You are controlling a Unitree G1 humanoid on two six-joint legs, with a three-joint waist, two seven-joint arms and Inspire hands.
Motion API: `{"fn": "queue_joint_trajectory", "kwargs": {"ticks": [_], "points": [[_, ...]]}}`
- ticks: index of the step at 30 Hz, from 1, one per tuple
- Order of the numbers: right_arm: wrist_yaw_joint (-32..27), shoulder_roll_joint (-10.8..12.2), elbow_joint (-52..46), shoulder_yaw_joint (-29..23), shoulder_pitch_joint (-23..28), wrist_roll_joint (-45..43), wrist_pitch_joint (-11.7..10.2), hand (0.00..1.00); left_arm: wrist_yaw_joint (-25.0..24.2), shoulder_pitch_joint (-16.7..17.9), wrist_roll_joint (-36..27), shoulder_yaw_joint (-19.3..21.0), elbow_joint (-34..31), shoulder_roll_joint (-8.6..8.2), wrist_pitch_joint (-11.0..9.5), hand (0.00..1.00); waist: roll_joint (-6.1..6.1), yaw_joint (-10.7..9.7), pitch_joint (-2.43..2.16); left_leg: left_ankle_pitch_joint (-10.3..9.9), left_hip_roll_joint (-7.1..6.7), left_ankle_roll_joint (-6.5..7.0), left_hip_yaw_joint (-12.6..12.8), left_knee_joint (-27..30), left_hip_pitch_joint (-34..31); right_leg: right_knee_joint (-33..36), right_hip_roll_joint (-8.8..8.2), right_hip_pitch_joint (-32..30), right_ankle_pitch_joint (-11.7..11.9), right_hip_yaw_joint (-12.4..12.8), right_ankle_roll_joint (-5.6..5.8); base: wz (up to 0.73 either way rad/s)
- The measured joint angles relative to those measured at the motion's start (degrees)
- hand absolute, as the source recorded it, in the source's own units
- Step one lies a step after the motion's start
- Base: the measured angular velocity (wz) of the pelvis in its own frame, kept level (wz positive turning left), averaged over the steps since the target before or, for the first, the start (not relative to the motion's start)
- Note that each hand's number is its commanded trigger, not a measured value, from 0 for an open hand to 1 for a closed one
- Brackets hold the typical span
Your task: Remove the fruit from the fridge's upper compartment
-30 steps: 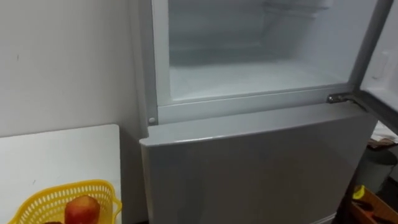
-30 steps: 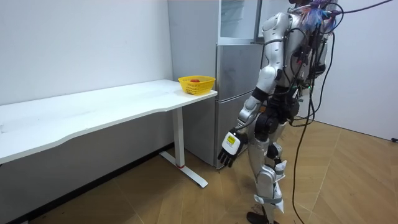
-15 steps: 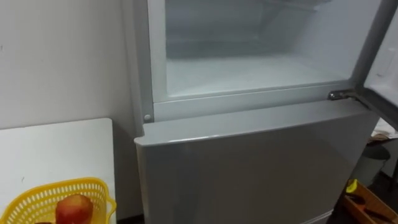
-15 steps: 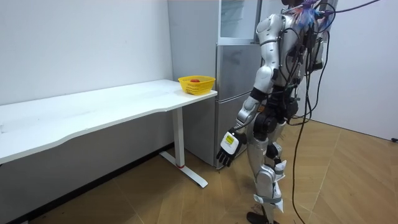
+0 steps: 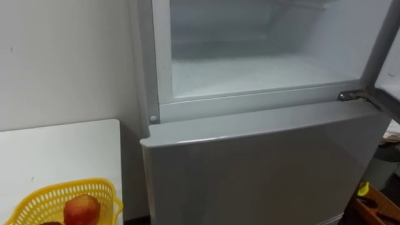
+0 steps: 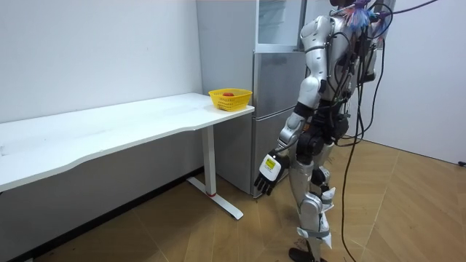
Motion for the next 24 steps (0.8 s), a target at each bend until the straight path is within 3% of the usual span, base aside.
{"fn": "queue_joint_trajectory", "kwargs": {"ticks": [13,19,24], "points": [[8.44,-0.08,-1.15,6.11,-4.25,-0.25,0.33,0.0,0.21,-0.96,0.01,-0.68,0.96,-0.24,-0.11,0.0,-0.15,1.59,0.05,-0.01,0.02,0.01,-0.45,0.74,-0.5,0.14,-0.2,-0.28,0.25,-0.18,-0.22,0.0],[11.37,-0.17,-3.59,7.22,-4.52,-7.96,0.47,0.0,-0.28,-1.13,1.19,-0.67,1.03,-0.54,-0.01,0.0,0.14,3.53,-0.11,-0.01,0.02,0.01,-0.42,0.78,-0.6,-0.07,-0.19,-0.11,0.7,-0.36,-0.23,0.0],[15.01,-0.7,-3.93,11.15,-4.52,-12.29,0.62,0.0,-1.01,-1.11,1.18,-0.82,1.02,-0.63,0.16,0.0,0.43,4.49,-0.26,-0.01,0.06,0.01,-0.42,0.78,-0.53,-0.14,-0.18,0.1,1.09,-0.49,-0.33,0.0]]}}
